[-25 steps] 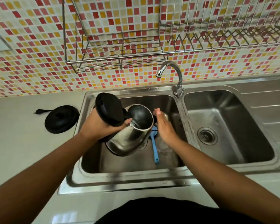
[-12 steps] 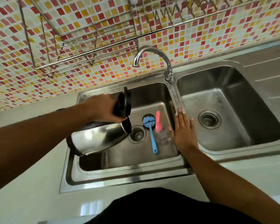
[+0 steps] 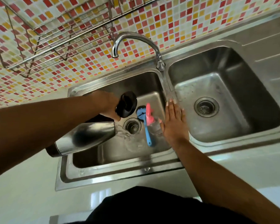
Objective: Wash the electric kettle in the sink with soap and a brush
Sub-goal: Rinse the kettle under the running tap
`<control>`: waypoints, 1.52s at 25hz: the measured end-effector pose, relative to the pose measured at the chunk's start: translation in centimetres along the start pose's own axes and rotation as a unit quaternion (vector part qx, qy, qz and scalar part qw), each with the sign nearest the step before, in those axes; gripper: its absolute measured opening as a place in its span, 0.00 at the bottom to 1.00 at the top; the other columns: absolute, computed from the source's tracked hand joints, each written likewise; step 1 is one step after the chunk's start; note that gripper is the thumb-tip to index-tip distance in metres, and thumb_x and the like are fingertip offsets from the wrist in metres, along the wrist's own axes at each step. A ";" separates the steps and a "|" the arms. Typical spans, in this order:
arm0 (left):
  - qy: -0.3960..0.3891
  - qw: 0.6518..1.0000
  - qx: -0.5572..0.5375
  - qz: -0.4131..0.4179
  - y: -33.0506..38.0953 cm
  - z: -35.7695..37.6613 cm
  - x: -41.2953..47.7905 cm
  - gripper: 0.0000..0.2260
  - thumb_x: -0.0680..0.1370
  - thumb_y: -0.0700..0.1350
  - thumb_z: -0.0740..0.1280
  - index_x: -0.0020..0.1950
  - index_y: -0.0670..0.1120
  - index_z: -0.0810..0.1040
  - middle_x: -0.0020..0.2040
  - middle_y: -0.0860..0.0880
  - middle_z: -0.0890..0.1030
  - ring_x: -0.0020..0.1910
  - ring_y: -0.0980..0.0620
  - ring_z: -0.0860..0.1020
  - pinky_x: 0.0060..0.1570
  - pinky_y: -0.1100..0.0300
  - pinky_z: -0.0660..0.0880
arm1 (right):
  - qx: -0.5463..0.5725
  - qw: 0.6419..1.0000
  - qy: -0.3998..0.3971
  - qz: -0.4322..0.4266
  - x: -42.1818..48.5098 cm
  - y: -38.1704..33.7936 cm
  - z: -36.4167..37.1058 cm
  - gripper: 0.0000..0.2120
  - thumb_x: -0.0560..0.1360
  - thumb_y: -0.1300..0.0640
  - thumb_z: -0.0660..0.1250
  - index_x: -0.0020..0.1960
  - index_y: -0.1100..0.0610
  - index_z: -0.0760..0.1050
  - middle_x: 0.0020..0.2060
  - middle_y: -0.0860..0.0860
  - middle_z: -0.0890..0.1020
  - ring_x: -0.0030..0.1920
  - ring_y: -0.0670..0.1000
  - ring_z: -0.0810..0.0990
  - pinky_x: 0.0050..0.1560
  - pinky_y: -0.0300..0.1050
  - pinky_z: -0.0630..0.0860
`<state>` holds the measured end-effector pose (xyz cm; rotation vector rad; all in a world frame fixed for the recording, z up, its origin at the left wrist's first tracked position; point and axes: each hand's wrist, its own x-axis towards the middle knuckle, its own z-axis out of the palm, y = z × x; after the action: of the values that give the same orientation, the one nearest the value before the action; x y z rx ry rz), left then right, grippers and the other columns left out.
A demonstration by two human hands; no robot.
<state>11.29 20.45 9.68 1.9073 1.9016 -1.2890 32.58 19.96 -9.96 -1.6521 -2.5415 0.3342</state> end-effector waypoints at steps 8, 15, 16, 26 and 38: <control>-0.037 0.998 0.053 -0.026 1.4 -1.4 1.6 0.21 0.71 0.66 0.65 0.52 0.50 0.76 0.46 0.51 0.78 0.43 0.50 0.76 0.40 0.58 0.69 | 0.019 1.000 0.006 0.001 0.2 0.1 0.4 0.34 0.82 0.43 0.44 0.78 0.62 0.38 0.78 0.60 0.40 0.78 0.60 0.40 0.77 0.59 0.47; -0.047 0.994 0.097 -0.025 0.7 -2.6 1.9 0.19 0.71 0.66 0.64 0.47 0.52 0.73 0.45 0.51 0.78 0.45 0.49 0.78 0.42 0.58 0.72 | 0.004 1.000 0.001 0.001 0.1 0.1 0.4 0.35 0.81 0.42 0.44 0.77 0.63 0.36 0.77 0.61 0.39 0.78 0.60 0.39 0.77 0.59 0.49; -0.043 0.995 0.085 -0.022 0.7 -2.5 1.8 0.19 0.71 0.66 0.64 0.47 0.52 0.73 0.44 0.51 0.78 0.45 0.49 0.78 0.42 0.58 0.73 | 0.003 1.000 -0.001 0.001 0.0 0.1 0.4 0.35 0.81 0.42 0.44 0.77 0.63 0.36 0.77 0.61 0.39 0.78 0.60 0.39 0.77 0.59 0.49; 0.088 0.981 -0.174 0.002 -3.6 0.2 -1.8 0.16 0.72 0.63 0.68 0.39 0.52 0.72 0.33 0.54 0.72 0.33 0.55 0.72 0.37 0.60 0.68 | -0.016 0.999 -0.035 -0.004 -0.1 0.2 -0.2 0.36 0.80 0.40 0.44 0.78 0.61 0.37 0.78 0.58 0.40 0.78 0.59 0.42 0.77 0.56 0.43; 0.300 0.679 -0.669 -0.027 -7.2 15.7 -7.1 0.20 0.66 0.57 0.77 0.55 0.55 0.80 0.48 0.64 0.84 0.51 0.69 0.79 0.53 0.74 0.72 | 0.580 0.740 -0.302 0.159 4.3 -16.5 -7.4 0.25 0.81 0.39 0.49 0.73 0.48 0.64 0.71 0.53 0.70 0.69 0.56 0.70 0.70 0.61 0.57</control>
<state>-0.78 6.36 7.78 1.3232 2.0396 0.8629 17.60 18.42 0.88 -1.4166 -1.4372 2.1985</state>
